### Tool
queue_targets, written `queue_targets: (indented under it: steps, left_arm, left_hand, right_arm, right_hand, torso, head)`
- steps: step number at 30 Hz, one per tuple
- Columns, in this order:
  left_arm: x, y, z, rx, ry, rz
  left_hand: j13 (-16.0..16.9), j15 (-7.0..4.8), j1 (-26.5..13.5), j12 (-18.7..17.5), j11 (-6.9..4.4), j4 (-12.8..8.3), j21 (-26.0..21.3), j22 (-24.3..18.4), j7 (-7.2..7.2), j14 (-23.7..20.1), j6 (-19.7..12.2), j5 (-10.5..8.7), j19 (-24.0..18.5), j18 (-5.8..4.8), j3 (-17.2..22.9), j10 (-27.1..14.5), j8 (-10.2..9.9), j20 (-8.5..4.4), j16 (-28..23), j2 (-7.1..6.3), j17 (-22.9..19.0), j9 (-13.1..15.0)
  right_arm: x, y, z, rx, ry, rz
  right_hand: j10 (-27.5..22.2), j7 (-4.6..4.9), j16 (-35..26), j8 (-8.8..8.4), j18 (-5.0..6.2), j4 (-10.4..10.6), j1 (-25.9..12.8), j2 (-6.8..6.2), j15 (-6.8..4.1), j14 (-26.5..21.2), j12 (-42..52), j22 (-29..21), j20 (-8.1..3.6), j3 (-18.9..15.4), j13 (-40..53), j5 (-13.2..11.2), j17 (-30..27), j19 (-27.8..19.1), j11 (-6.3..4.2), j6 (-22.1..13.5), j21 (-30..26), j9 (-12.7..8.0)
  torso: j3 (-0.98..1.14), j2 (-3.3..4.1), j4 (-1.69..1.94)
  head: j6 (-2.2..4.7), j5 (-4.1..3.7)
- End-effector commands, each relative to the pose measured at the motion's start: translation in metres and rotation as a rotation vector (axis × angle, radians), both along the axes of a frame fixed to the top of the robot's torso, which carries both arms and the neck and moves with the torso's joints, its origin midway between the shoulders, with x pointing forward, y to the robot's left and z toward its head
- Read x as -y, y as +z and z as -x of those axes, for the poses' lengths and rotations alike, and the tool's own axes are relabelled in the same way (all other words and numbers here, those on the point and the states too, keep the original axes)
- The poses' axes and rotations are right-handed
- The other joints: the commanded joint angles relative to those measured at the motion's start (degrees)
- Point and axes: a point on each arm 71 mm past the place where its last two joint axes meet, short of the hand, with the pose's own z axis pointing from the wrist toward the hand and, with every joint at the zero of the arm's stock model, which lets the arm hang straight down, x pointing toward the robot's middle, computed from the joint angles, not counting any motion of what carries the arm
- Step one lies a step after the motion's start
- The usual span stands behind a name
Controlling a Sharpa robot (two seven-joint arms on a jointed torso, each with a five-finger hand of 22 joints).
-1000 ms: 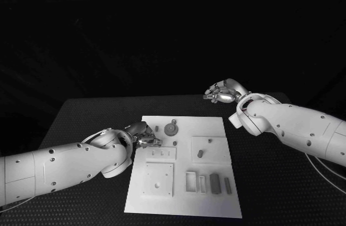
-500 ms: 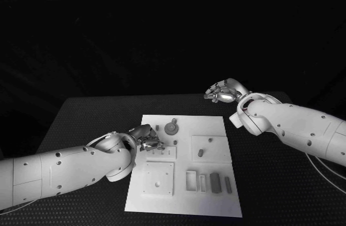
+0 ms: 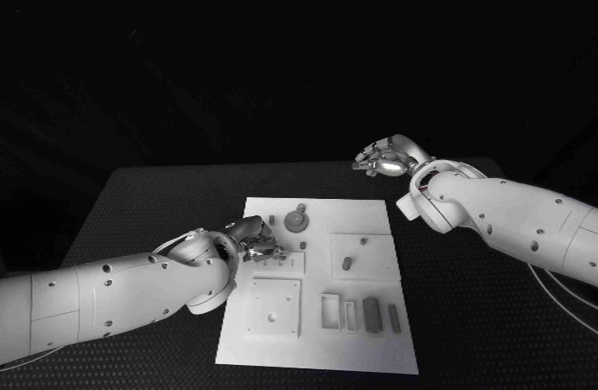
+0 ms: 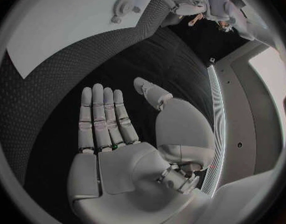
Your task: Assemble the parts on the task board
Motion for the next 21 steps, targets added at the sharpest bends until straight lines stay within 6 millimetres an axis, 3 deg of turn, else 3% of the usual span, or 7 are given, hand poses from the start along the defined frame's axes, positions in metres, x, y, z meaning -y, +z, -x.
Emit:
queue_targets:
  steps: [1,15,21]
  left_arm:
    - [0.0024,-0.0005,0.0006,-0.005,-0.019,-0.016]
    - [0.0034,-0.0032,-0.0012,-0.007,-0.057,-0.095]
    - [0.0052,-0.0056,-0.0014,-0.002,-0.065,-0.11]
  left_hand:
    - [-0.1,-1.11,4.3,0.2,-0.3,-1.6,0.0,0.3,-0.03,0.6,0.4,0.23,0.6,0.38,1.9,0.7,0.2,-5.71,0.2,3.62,-0.1,0.0]
    - [-0.2,-1.15,4.2,0.2,-0.4,-1.4,-0.1,0.3,-0.16,0.7,1.1,0.68,0.5,0.34,1.7,0.7,0.4,-5.69,0.2,2.85,-0.1,-0.1]
    - [-0.3,-1.26,4.3,0.3,-0.54,-1.2,-0.1,0.4,-0.31,0.7,1.7,2.11,0.6,0.32,1.6,0.8,0.6,-5.7,0.3,2.47,-0.1,-0.2]
  right_arm:
    - [-0.0021,0.0,0.0005,0.001,0.016,-0.002]
    - [-0.0021,0.0001,0.001,0.001,0.017,-0.002]
    - [-0.0023,0.0002,0.0012,0.001,0.018,-0.003]
  right_hand:
    - [-0.5,0.1,-0.2,-0.21,-0.05,0.0,-0.4,0.02,-0.05,-0.5,0.2,0.1,0.21,0.0,-0.1,0.3,-0.1,-0.3,0.09,-0.5,-0.3,-0.1]
    - [-0.5,0.14,-0.3,-0.22,-0.05,0.0,-0.4,0.04,-0.02,-0.5,0.2,0.1,0.22,0.0,-0.2,0.3,-0.1,-0.3,0.12,-0.5,-0.4,-0.1]
    - [-0.5,0.14,-0.3,-0.22,-0.05,0.0,-0.4,0.02,-0.01,-0.5,0.2,0.1,0.23,0.0,-0.2,0.4,-0.1,-0.3,0.13,-0.6,-0.4,-0.1]
  torso:
    - [-0.01,0.02,-0.06]
    - [0.0,0.0,-0.02]
    - [0.0,0.03,-0.06]
  head:
    - [-0.06,0.04]
    - [-0.3,0.01]
    - [-0.36,0.01]
